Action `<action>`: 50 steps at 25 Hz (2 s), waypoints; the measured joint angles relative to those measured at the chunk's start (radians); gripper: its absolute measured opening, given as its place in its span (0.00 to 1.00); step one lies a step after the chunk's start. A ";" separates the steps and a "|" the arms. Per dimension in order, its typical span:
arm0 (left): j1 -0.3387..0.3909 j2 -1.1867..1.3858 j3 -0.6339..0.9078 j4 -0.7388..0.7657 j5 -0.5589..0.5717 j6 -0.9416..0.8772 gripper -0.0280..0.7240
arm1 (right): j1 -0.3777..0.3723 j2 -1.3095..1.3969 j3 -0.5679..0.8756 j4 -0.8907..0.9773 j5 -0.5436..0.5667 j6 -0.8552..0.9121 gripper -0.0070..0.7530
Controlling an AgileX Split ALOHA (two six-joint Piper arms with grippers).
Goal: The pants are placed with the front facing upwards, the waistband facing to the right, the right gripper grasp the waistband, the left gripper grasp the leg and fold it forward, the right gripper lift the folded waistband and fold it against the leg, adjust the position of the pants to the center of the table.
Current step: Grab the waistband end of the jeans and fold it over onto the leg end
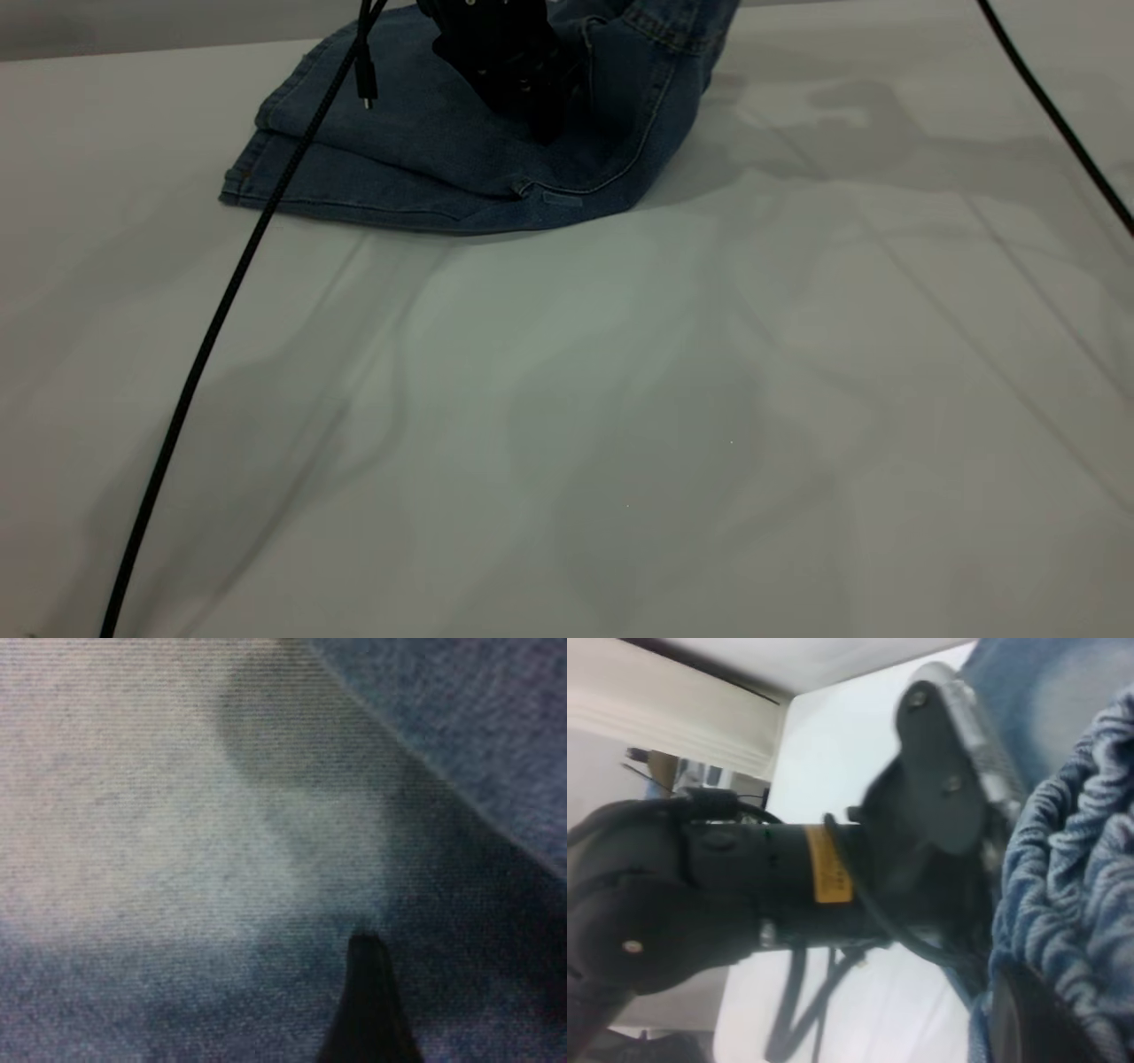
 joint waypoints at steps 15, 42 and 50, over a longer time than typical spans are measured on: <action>0.037 -0.147 -0.032 0.127 0.269 -0.008 0.68 | -0.001 0.001 0.000 -0.001 0.005 0.000 0.09; 0.155 -0.013 -0.028 0.071 0.218 -0.055 0.68 | -0.002 0.001 0.000 0.052 0.078 0.001 0.09; 0.155 0.004 -0.029 0.071 0.218 -0.055 0.68 | -0.001 0.000 -0.043 0.063 0.114 0.016 0.09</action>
